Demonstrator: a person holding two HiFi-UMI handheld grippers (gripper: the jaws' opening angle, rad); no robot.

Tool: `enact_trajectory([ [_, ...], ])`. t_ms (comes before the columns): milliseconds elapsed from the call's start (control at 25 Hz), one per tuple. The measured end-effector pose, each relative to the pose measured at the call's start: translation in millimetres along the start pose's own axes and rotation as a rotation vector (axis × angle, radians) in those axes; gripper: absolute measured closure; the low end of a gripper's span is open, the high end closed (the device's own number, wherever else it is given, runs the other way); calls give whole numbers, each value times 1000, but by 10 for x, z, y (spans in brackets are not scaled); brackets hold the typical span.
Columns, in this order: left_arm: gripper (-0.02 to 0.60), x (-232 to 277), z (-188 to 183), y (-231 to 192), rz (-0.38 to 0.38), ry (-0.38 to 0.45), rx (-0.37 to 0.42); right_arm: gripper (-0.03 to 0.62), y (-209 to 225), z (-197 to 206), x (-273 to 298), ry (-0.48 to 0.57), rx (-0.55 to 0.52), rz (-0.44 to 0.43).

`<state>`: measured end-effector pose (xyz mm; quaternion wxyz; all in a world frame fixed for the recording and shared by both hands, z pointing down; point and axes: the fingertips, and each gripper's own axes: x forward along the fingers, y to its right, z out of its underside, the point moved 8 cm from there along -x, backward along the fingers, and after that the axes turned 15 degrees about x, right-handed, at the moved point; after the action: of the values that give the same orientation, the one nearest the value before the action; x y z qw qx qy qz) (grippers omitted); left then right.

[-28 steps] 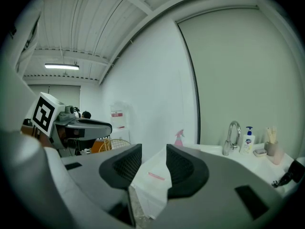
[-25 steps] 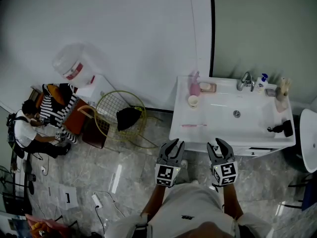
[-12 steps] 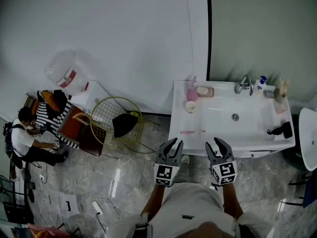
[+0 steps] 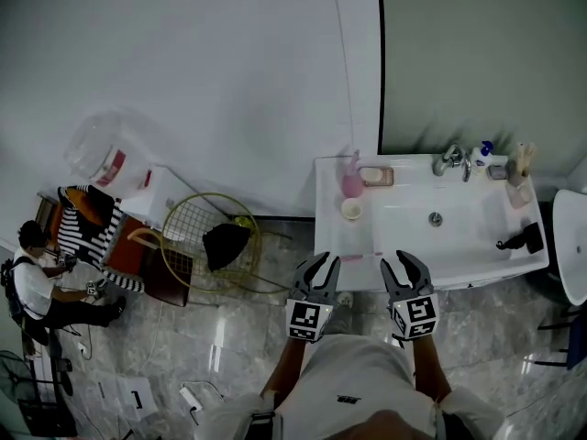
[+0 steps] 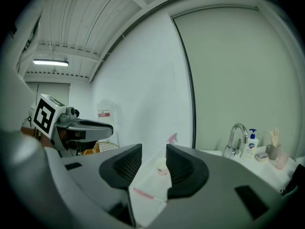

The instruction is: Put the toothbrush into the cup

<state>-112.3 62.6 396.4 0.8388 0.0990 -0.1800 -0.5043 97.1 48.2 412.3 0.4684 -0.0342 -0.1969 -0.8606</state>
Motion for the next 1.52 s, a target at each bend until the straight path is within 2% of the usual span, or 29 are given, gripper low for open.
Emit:
enact_trajectory([
  [400, 486, 461, 92, -377, 113, 39, 2, 422, 69, -105, 426, 0, 17, 84],
  [800, 486, 979, 280, -575, 264, 45, -3, 424, 221, -70, 697, -33, 47, 199],
  [1520, 486, 1734, 723, -573, 547, 37, 17, 422, 416, 336, 990, -208, 117, 340],
])
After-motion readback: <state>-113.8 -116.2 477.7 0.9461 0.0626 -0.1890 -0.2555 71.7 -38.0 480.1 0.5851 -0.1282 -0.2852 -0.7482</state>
